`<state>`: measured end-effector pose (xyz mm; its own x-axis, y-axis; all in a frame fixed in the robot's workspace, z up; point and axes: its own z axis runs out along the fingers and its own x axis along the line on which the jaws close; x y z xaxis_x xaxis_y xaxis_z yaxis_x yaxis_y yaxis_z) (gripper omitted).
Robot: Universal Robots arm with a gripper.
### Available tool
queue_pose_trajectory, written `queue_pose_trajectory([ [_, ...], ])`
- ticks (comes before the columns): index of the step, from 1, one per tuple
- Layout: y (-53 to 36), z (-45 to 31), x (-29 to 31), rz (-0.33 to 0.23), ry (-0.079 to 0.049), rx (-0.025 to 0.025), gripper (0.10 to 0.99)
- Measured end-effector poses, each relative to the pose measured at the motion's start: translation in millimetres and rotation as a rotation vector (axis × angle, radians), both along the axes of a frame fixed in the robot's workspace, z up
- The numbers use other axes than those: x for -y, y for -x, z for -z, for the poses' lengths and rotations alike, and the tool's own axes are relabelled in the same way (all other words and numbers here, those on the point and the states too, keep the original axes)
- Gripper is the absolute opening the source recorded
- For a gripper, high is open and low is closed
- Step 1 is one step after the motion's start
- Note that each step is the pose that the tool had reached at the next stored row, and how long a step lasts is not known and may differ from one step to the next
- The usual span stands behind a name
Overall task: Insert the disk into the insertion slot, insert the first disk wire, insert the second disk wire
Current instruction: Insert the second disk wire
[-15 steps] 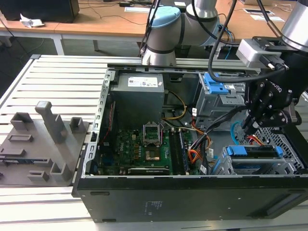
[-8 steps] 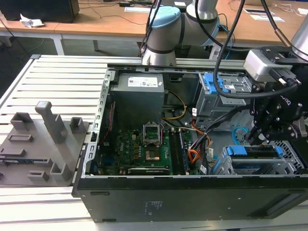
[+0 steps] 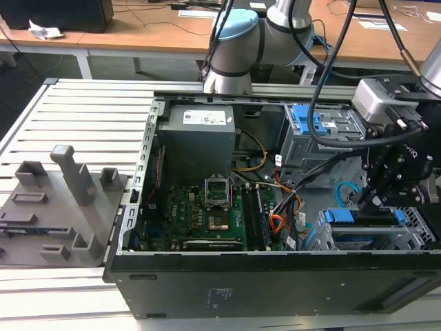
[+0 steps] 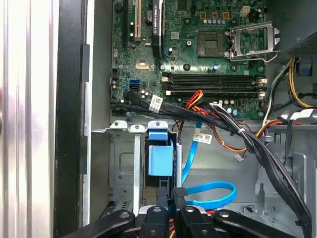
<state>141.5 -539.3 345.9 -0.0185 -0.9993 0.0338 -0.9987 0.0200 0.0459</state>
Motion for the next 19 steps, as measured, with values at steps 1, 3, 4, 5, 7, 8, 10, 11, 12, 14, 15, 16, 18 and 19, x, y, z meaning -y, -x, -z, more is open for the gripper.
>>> queue_pose_trajectory([
  [1,-0.1,0.9,0.0,0.000,0.000,0.0000,0.161],
  [3,-0.3,2.1,-0.1,0.000,0.001,0.0001,0.161],
  [4,-0.5,2.9,-0.2,0.000,0.000,0.0001,0.161],
  [5,-0.7,3.6,-0.3,0.000,0.000,0.0000,0.161],
  [7,-1.2,4.1,-0.7,0.000,0.000,0.0000,0.161],
  [8,-1.2,4.2,-0.6,0.000,0.000,0.0001,0.161],
  [10,-1.3,4.3,-0.6,0.000,0.000,0.0001,0.161],
  [11,-1.3,4.4,-0.6,0.003,0.000,0.0001,0.161],
  [12,-1.2,4.4,-0.7,0.016,0.000,0.0000,0.161],
  [14,-1.3,4.4,-0.6,0.038,0.000,0.0000,0.161],
  [15,-1.4,4.4,-0.4,0.039,0.000,0.0000,0.161],
  [16,-1.6,4.4,-0.2,0.039,0.000,0.0000,0.161],
  [18,-2.5,4.4,0.2,0.039,0.000,0.0000,0.161],
  [19,-2.6,4.5,0.3,0.039,0.000,0.0000,0.161],
])
